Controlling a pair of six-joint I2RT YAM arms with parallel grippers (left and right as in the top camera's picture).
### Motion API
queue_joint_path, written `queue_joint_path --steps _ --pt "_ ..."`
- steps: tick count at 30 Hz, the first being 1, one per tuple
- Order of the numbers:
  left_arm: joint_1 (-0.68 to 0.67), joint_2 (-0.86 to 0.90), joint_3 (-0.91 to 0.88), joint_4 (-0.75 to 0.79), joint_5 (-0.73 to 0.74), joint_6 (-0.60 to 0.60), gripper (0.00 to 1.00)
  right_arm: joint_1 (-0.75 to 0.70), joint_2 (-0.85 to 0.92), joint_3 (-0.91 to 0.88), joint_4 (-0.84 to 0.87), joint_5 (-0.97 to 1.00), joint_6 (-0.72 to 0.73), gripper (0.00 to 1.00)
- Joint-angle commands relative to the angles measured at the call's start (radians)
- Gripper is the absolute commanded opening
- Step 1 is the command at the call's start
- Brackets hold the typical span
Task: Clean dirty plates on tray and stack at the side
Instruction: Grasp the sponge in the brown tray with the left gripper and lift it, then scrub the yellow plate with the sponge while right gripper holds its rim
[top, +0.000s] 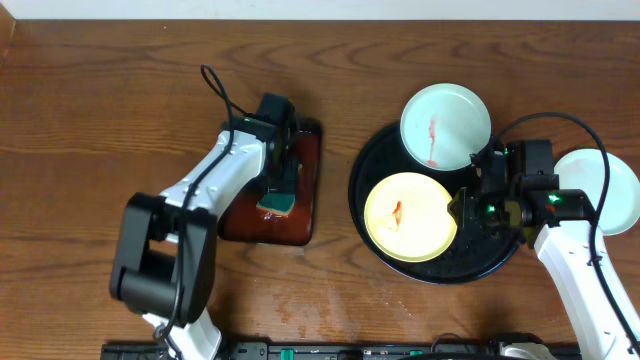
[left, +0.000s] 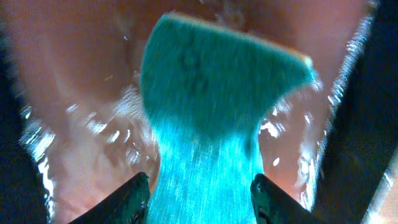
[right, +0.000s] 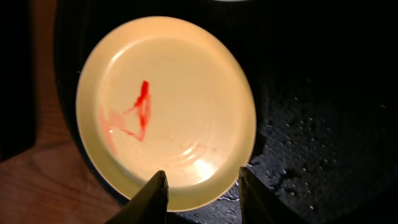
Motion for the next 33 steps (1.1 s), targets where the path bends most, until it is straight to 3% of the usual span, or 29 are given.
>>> queue_joint_path --steps 1,4,8,10,12,13,26,33 --pt "0.002 -0.056 0.023 -0.045 0.008 -0.02 0.54 -0.005 0.005 -0.007 -0.01 0.039 0.011 0.36" --pt "0.002 -0.043 -0.016 -0.024 0.01 -0.02 0.54 -0.005 0.013 -0.007 -0.008 0.05 0.012 0.37" --pt "0.002 -0.018 -0.119 0.117 0.01 -0.029 0.52 -0.006 0.054 -0.007 0.019 0.064 0.021 0.38" --pt "0.002 -0.006 -0.163 0.17 0.01 -0.042 0.37 -0.006 0.082 -0.007 0.03 0.06 0.034 0.37" --pt "0.002 -0.002 -0.178 0.184 0.01 -0.043 0.13 -0.006 0.108 -0.007 0.037 0.057 0.034 0.37" --pt "0.002 -0.002 -0.177 0.184 0.01 -0.043 0.08 -0.006 0.121 -0.007 0.041 0.057 0.034 0.36" --pt "-0.006 -0.151 0.077 -0.078 0.02 -0.042 0.07 -0.026 0.182 -0.007 0.123 0.055 0.025 0.32" --pt "-0.08 -0.248 0.115 -0.074 0.148 -0.079 0.08 -0.029 0.338 -0.007 0.161 -0.052 -0.064 0.32"
